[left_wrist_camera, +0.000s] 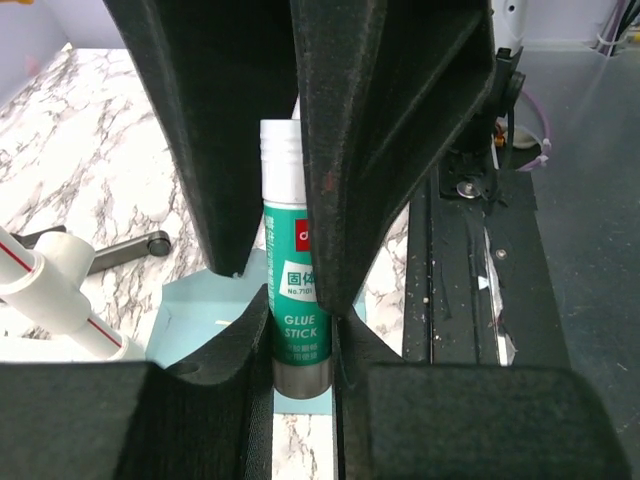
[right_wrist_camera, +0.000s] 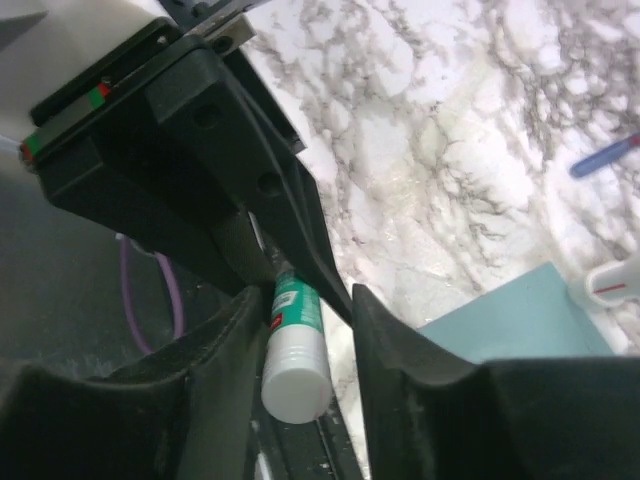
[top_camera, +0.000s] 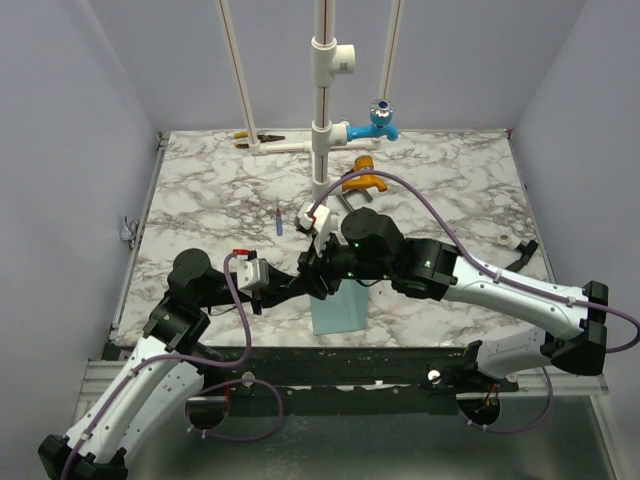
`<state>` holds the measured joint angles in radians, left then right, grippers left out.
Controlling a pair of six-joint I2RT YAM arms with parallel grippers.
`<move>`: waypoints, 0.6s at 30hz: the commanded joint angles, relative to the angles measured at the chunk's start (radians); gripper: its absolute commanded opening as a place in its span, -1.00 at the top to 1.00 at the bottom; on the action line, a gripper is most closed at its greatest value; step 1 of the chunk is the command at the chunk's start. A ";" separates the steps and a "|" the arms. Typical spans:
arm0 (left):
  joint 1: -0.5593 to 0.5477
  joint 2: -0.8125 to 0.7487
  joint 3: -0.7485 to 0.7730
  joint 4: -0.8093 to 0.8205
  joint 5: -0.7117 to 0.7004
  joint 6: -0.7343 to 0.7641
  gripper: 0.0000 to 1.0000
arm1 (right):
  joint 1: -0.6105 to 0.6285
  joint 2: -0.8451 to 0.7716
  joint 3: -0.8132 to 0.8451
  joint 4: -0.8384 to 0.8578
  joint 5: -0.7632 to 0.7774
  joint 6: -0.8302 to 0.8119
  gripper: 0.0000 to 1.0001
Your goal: Place the letter into the envelope and seal it
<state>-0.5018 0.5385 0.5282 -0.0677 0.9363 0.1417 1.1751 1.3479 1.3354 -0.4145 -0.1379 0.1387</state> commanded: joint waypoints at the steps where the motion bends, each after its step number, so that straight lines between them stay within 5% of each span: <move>1: -0.007 -0.022 -0.028 0.032 -0.059 -0.039 1.00 | 0.005 -0.034 -0.032 0.035 0.073 0.010 -0.14; 4: -0.007 -0.038 -0.052 0.020 -0.094 -0.023 1.00 | 0.005 -0.089 -0.057 0.050 0.109 0.035 -0.58; 6: -0.007 -0.045 -0.058 0.012 -0.109 -0.011 1.00 | 0.005 -0.119 -0.067 0.039 0.128 0.044 -0.64; 18: -0.007 -0.050 -0.064 0.005 -0.109 0.016 1.00 | 0.005 -0.061 -0.041 -0.010 0.100 0.067 -0.25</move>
<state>-0.5060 0.5018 0.4755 -0.0620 0.8421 0.1436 1.1751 1.2335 1.2686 -0.3977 -0.0193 0.2012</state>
